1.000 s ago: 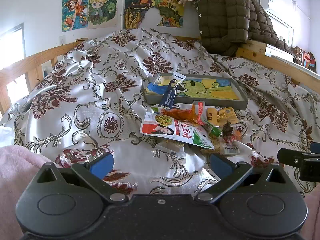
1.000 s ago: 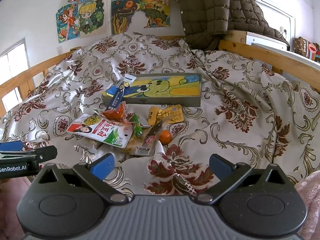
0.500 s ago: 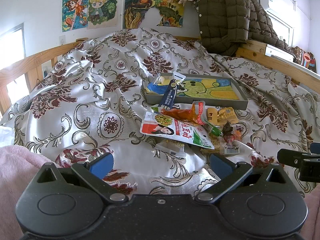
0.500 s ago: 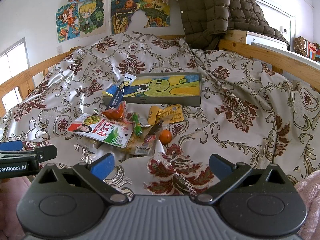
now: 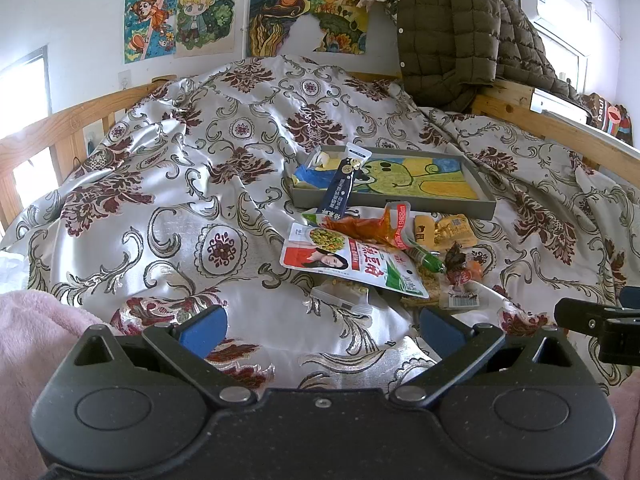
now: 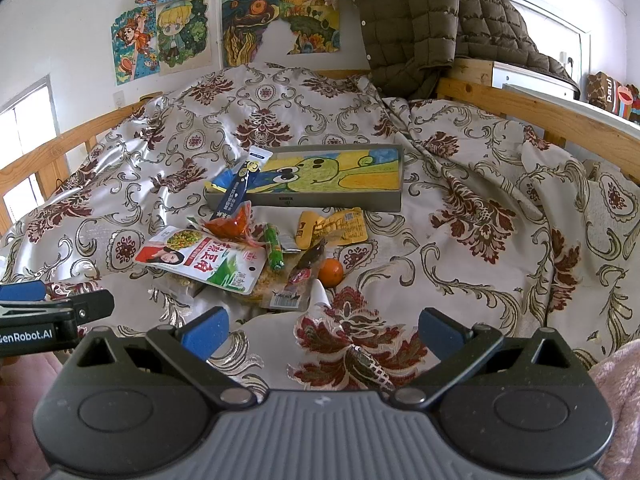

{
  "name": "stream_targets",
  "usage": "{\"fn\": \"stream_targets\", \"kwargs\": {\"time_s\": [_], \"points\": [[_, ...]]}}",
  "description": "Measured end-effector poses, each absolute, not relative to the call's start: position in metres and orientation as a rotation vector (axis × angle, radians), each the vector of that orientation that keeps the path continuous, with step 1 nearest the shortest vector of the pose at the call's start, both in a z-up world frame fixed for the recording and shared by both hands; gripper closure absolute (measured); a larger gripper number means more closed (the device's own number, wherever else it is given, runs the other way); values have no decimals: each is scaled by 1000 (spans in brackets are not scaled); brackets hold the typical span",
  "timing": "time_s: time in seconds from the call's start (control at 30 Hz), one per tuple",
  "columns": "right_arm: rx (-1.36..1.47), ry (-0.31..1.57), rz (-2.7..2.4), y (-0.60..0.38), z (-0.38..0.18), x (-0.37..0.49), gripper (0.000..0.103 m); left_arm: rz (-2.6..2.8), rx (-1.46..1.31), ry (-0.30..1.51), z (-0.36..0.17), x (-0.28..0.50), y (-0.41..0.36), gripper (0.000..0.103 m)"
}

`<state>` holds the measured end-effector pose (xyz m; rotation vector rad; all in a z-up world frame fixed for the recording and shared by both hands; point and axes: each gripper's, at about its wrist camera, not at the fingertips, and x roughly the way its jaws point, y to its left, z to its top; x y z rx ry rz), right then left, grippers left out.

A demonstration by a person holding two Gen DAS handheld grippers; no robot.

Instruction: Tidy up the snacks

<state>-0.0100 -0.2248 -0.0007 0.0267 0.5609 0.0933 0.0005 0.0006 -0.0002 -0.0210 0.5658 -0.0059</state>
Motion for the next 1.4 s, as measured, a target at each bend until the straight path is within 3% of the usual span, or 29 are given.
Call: {"fn": "stream_targets", "kwargs": {"time_s": [1.4], "points": [[28,566,93,-226,2,-9,0,-7,-23,566,0,1,1,1]]}}
